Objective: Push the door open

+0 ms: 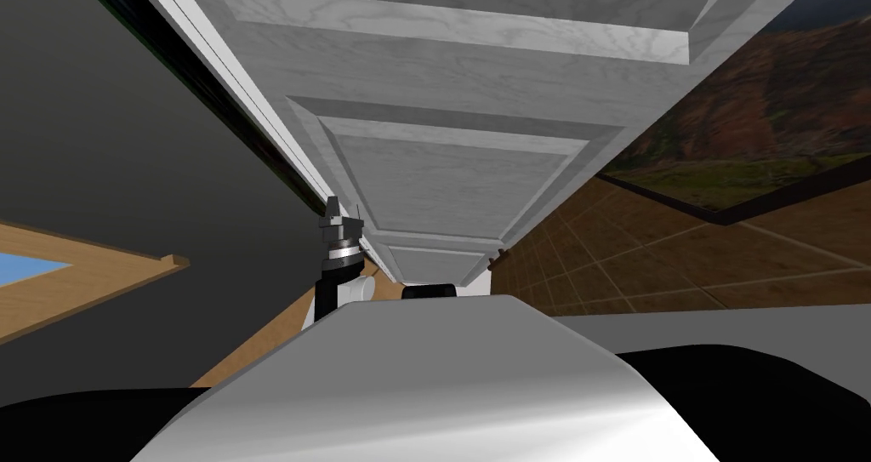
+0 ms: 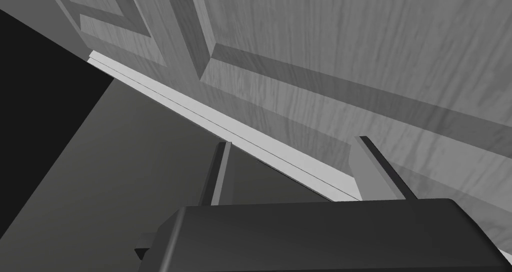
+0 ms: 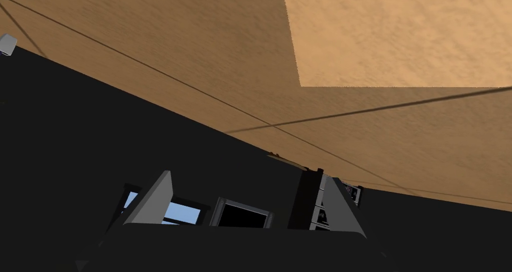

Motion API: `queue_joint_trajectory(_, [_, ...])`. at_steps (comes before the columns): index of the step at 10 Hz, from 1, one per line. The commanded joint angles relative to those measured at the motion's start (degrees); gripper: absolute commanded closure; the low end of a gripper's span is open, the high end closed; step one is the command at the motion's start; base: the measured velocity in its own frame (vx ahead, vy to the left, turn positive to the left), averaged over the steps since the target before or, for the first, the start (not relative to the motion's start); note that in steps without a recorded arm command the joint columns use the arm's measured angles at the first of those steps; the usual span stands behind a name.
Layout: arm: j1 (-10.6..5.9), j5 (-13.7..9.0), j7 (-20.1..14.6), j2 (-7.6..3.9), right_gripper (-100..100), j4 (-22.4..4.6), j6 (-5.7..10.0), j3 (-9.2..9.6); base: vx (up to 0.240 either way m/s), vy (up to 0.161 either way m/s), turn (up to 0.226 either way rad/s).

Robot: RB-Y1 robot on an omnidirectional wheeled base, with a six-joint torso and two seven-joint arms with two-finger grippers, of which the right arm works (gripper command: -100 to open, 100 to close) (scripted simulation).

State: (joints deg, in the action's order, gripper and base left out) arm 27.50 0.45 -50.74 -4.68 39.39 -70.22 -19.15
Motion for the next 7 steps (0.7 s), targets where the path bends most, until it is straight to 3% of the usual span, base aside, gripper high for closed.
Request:
queue_joint_trajectory(1, [-1.85, 0.1, 0.0, 0.06, -100, 1.8, -0.56, 0.37, 0.001, 0.01, -0.007])
queue_joint_trajectory(4, [-1.85, 0.1, 0.0, 0.06, -100, 1.8, -0.56, 0.37, -0.004, -0.005, 0.004])
queue_joint_trajectory(5, [-1.85, 0.1, 0.0, 0.06, -100, -0.1, -0.56, 0.37, -0.004, -0.002, 0.028])
queue_joint_trajectory(6, [-1.85, 0.1, 0.0, 0.06, -100, 1.4, -0.56, 0.37, 0.01, 0.011, -0.017])
queue_joint_trajectory(7, [2.04, 0.7, -0.6, 0.44, -100, 3.0, -2.18, 0.72, 0.095, 0.02, -0.135])
